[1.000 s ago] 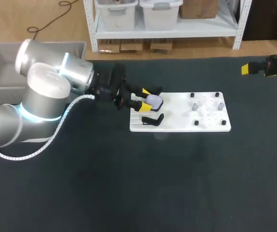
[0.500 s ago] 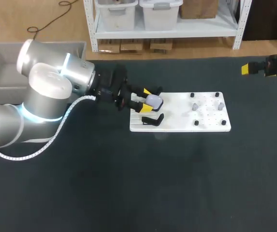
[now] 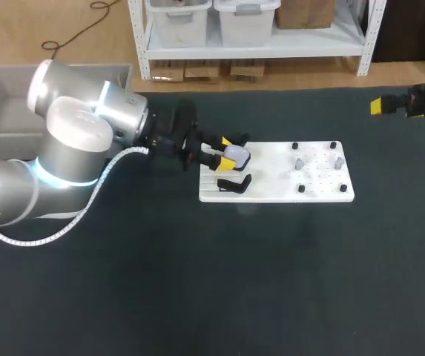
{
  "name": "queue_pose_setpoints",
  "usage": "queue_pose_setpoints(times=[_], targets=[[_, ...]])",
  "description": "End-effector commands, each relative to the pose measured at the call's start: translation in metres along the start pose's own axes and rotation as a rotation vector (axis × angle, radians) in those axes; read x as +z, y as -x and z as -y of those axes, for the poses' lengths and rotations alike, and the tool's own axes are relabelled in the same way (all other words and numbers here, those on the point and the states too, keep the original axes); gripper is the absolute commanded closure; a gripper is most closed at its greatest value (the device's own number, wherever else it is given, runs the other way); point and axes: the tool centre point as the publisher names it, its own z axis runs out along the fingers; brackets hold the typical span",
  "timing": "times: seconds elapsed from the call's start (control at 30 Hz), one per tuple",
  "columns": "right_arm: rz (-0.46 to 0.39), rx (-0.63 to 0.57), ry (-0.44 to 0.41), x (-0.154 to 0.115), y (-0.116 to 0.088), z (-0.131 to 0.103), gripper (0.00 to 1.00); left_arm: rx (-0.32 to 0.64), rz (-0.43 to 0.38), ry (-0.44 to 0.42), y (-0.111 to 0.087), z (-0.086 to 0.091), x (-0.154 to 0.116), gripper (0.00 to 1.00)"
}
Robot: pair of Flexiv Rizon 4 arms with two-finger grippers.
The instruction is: Pick up each earbud case from the left stands, insert the matching earbuds, close the lid, and place the case in the box.
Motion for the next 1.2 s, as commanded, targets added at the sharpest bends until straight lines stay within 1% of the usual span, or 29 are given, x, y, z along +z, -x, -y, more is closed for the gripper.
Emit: queue_pose_setpoints(times=[0.03,0.07,0.1,0.2,0.3,0.5,0.63,0.77,0.93,1.07,1.13,1.2], targets=[[0.000,0.000,-0.001,0.000,0.000,0.000,0.00,0.005,-0.005,-0.005,-0.001,-0.002,0.002,0.85],[0.000,0.000,-0.001,0.000,0.000,0.000,0.00,0.005,-0.005,-0.005,-0.002,-0.002,0.002,0.96],[0.000,0.000,-0.001,0.000,0.000,0.000,0.00,0.005,-0.006,-0.005,-0.002,-0.002,0.002,1.00],[0.000,0.000,-0.001,0.000,0.000,0.000,0.00,0.002,-0.007,-0.004,-0.001,-0.003,0.000,1.00],[0.000,0.000,-0.001,0.000,0.000,0.000,0.00,0.010,0.009,-0.001,0.007,-0.002,-0.009,1.00],[0.000,0.000,-0.001,0.000,0.000,0.000,0.00,0.004,0.090,-0.004,0.040,0.002,-0.039,1.00],[0.000,0.000,-0.001,0.000,0.000,0.000,0.00,0.021,0.120,-0.003,0.060,0.009,-0.050,1.00],[0.000,0.000,-0.001,0.000,0.000,0.000,0.00,0.032,0.169,0.003,0.078,0.014,-0.060,1.00],[0.000,0.000,-0.001,0.000,0.000,0.000,0.00,0.044,0.227,0.019,0.095,0.023,-0.070,1.00],[0.000,0.000,-0.001,0.000,0.000,0.000,0.00,0.019,0.280,0.043,0.105,0.030,-0.077,1.00],[0.000,0.000,-0.001,0.000,0.000,0.000,0.00,0.001,0.293,0.050,0.112,0.032,-0.084,1.00],[0.000,0.000,-0.001,0.000,0.000,0.000,0.00,0.001,0.293,0.050,0.112,0.032,-0.084,1.00]])
